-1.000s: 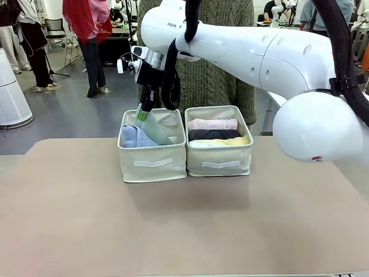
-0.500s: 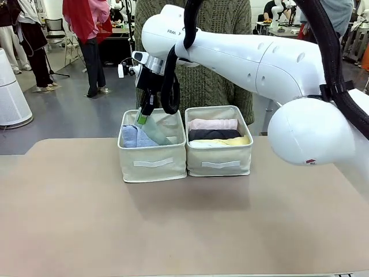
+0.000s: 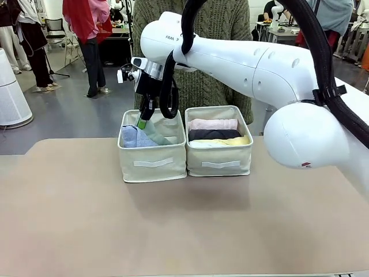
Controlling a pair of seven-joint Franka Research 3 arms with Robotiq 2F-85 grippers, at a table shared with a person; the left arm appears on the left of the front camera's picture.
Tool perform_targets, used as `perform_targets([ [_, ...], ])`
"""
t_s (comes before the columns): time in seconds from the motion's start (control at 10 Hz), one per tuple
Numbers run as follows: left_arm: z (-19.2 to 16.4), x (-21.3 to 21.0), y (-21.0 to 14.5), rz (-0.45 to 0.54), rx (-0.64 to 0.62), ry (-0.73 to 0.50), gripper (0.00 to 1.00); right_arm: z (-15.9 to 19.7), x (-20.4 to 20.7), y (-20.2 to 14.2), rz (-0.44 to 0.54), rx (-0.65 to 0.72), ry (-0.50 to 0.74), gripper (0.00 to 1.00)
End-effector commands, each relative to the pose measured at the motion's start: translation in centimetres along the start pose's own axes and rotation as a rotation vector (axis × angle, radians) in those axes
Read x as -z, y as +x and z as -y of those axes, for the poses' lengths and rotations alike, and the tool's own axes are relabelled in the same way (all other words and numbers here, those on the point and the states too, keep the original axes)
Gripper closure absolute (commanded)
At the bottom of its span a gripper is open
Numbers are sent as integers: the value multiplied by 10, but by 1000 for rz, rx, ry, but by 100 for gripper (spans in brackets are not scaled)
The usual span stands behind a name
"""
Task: Sort the towels based on their folding style.
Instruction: Pick up another triangle-folded towel from the table and place it in the left Fabric basket.
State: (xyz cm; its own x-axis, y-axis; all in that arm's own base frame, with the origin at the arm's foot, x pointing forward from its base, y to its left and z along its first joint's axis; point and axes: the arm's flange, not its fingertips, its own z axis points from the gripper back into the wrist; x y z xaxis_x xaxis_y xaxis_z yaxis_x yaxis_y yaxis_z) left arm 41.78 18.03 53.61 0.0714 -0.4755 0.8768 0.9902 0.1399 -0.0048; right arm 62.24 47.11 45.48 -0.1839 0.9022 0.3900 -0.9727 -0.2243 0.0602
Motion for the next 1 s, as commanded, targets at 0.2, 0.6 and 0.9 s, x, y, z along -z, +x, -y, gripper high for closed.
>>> perform_targets([
  [0.2, 1, -2, 0, 16, 13, 6, 0, 25, -8, 14, -5, 14, 17, 25],
  [0.6, 1, -2, 0, 16, 13, 6, 0, 27, -8, 13, -5, 19, 13, 0],
  [0.9, 1, -2, 0, 16, 13, 6, 0, 26, -9, 12, -6, 23, 15, 0],
])
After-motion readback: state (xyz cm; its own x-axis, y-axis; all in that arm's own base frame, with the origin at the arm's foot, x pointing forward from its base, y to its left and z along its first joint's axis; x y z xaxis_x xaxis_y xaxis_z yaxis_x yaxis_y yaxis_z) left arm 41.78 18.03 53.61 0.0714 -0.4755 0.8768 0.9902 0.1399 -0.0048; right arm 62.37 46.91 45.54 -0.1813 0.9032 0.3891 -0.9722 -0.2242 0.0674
